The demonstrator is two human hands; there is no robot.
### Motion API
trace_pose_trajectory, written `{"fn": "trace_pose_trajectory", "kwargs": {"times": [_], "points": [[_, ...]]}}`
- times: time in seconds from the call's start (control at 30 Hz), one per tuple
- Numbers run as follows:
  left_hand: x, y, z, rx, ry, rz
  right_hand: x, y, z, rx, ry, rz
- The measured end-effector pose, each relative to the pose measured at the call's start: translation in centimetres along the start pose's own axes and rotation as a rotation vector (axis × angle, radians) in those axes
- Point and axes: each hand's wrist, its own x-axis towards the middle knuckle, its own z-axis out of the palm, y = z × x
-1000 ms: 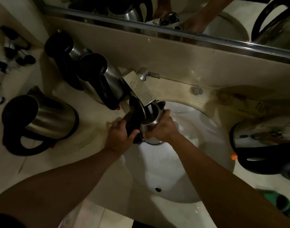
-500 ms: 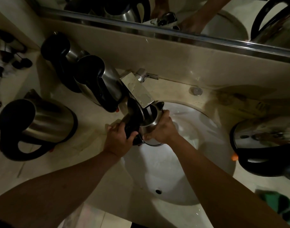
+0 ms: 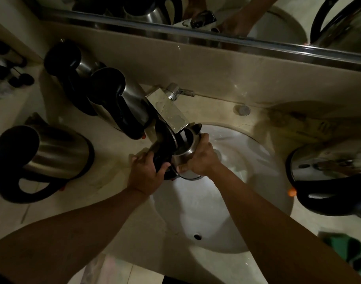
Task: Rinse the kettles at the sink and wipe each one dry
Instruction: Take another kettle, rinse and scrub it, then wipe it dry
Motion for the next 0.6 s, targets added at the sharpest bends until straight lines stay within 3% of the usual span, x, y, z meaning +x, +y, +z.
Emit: {"fn": "trace_pose_trajectory", "kwargs": {"times": [0.6], "points": [[-0.02, 0.04, 0.14, 0.022, -0.009, -0.016, 0.32, 0.12, 0.14, 0.036, 0.002, 0.008]]}}
